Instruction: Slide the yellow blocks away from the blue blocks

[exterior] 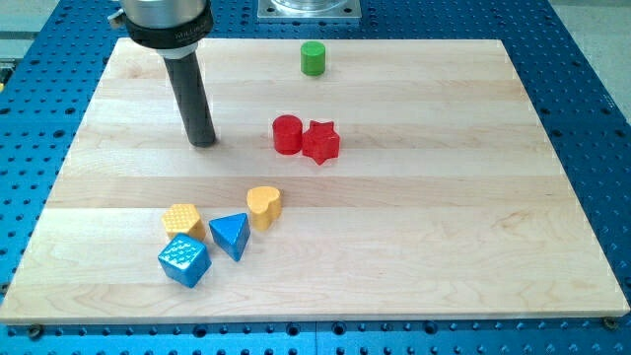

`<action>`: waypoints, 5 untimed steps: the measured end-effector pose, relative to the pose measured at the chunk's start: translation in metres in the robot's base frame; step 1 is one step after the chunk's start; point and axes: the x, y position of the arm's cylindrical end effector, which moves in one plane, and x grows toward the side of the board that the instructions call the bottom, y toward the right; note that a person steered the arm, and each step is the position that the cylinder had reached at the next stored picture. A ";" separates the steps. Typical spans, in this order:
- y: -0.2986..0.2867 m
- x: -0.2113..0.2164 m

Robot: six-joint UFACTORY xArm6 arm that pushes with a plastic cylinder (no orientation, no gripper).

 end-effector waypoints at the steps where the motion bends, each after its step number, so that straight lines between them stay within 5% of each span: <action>1: 0.000 0.001; 3: 0.027 0.054; 5: 0.159 0.112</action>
